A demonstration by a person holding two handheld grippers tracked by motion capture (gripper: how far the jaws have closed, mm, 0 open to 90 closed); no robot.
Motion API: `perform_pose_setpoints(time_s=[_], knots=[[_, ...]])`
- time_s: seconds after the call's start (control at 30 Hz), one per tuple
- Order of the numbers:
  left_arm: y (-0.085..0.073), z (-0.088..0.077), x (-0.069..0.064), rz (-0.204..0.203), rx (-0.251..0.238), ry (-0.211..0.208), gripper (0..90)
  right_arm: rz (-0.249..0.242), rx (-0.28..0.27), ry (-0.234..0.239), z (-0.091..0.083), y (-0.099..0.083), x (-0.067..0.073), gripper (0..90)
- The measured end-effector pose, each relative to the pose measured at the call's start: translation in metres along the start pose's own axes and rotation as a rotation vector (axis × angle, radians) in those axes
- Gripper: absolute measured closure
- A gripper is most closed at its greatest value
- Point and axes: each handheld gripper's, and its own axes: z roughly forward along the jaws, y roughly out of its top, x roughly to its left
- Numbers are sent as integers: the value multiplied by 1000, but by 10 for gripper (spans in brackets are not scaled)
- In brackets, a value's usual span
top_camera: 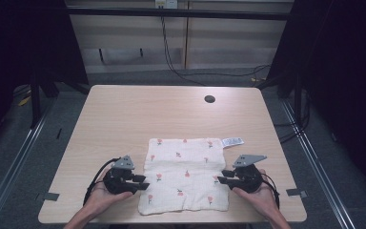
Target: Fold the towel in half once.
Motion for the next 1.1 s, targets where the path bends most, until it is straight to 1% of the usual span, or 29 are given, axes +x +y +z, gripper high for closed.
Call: perform_pose_setpoints(time_s=[0.03, 0.07, 0.1, 0.13, 0.17, 0.23, 0.27, 0.3, 0.33, 0.37, 0.4, 0.5, 0.53, 0.57, 0.6, 0.63, 0.67, 0.7, 0.73, 0.8, 0.87, 0.93, 0.97, 1.0, 1.07, 1.1], knots=[[2, 0, 3, -10, 3, 19, 587, 16, -12, 3, -1, 2, -3, 652], [4, 0, 6, -31, -1, 34, 562, 23, -19, 16, -2, 3, -6, 646], [6, 0, 10, -45, -2, 41, 550, 26, -25, 17, -2, 6, -8, 635], [7, 0, 12, -58, -15, 43, 549, 36, -30, 14, -2, 8, -10, 617], [9, 0, 14, -66, -18, 51, 549, 36, -35, 18, -1, 10, -13, 608], [12, -1, 18, -84, -33, 59, 549, 41, -33, 10, 2, 15, -18, 587], [14, -2, 19, -83, -34, 69, 549, 48, -39, 12, 4, 17, -21, 589], [16, -3, 20, -77, -35, 71, 548, 51, -32, 12, 4, 19, -22, 592], [19, -3, 20, -76, -46, 75, 546, 46, -32, 0, 4, 21, -23, 596], [21, -4, 20, -72, -55, 80, 542, 50, -38, -6, 3, 22, -24, 596], [23, -4, 21, -76, -60, 79, 543, 59, -39, -10, 2, 24, -25, 598], [31, 0, 24, -63, -53, 93, 558, 60, -49, -12, 1, 29, -31, 594], [33, 1, 26, -67, -63, 88, 565, 64, -56, -9, 0, 31, -34, 591], [35, 4, 28, -67, -63, 72, 593, 63, -67, -14, 0, 34, -37, 589], [35, 6, 28, -58, -59, 54, 646, 64, -76, -19, 0, 36, -40, 589], [34, 10, 29, -39, -43, 47, 665, 68, -80, -23, 0, 38, -42, 587], [32, 13, 29, -47, -36, 42, 670, 65, -87, -32, 1, 41, -46, 585], [29, 15, 30, -51, -29, 40, 672, 61, -90, -32, 2, 44, -49, 585], [27, 18, 29, -54, -15, 49, 672, 68, -90, -34, 2, 46, -52, 585], [24, 20, 27, -46, -3, 52, 660, 66, -91, -45, 5, 50, -58, 587], [24, 21, 25, -49, -3, 50, 642, 73, -93, -55, 8, 54, -64, 586], [25, 23, 23, -38, 2, 40, 640, 80, -91, -67, 13, 57, -73, 582], [25, 23, 23, -38, 2, 40, 638, 80, -91, -67, 13, 57, -73, 582], [25, 25, 22, -27, 6, 48, 632, 81, -81, -78, 21, 62, -83, 579], [25, 27, 22, -32, 6, 41, 633, 88, -74, -80, 27, 67, -89, 580], [25, 27, 22, -28, 11, 41, 632, 82, -65, -87, 31, 69, -92, 580]])
